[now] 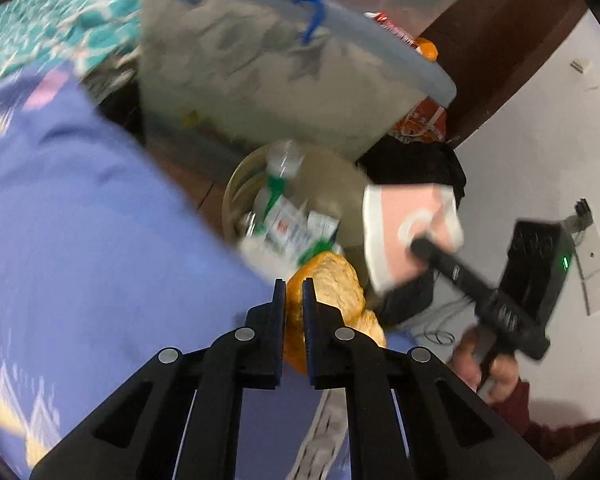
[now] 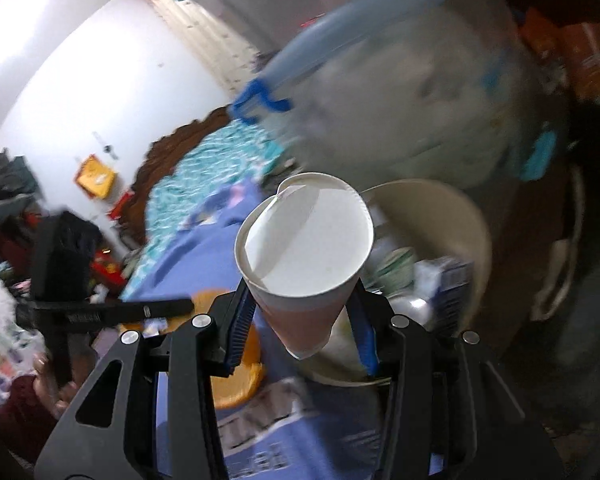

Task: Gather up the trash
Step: 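Carry the orange peel and pink cup to the beige bin and open both tools, then move both open tools back over the bed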

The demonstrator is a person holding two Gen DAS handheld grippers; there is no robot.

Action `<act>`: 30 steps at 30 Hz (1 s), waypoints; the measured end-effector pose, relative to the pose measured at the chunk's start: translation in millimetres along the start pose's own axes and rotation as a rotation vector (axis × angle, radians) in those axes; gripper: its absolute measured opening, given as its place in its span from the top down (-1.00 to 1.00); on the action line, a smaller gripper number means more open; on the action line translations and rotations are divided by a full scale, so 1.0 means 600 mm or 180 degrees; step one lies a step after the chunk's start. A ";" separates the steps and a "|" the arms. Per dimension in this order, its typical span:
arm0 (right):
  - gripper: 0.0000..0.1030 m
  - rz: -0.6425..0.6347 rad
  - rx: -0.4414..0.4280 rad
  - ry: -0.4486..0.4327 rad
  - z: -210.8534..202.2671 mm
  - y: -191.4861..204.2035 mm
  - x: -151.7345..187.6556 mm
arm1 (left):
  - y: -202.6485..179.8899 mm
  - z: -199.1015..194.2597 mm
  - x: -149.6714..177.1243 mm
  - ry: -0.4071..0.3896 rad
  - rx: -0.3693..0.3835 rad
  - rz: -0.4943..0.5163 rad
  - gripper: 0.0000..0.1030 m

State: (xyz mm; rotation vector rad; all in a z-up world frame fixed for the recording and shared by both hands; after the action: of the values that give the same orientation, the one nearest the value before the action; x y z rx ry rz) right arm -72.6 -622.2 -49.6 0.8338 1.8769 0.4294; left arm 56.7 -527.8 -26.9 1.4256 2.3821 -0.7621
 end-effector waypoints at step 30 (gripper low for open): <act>-0.37 -0.0501 -0.0358 0.0324 0.063 0.199 0.050 | 0.380 -0.334 0.297 -0.0588 -0.1656 -0.1119 -0.38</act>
State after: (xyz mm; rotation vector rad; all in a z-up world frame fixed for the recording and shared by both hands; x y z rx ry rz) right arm -3.8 -519.9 -11.8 0.5942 1.9764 0.4817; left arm 178.7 -197.8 -13.9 0.7136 2.4598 -0.2844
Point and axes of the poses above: each gripper's, at about its wrist camera, not at the fingertips, and z roughly the way its jaws point, y to its left, x to its underside, the point moved 7 cm from there along z, roughly the way its jaws point, and after that the axes turned 5 degrees about -x, right-handed, at the moved point
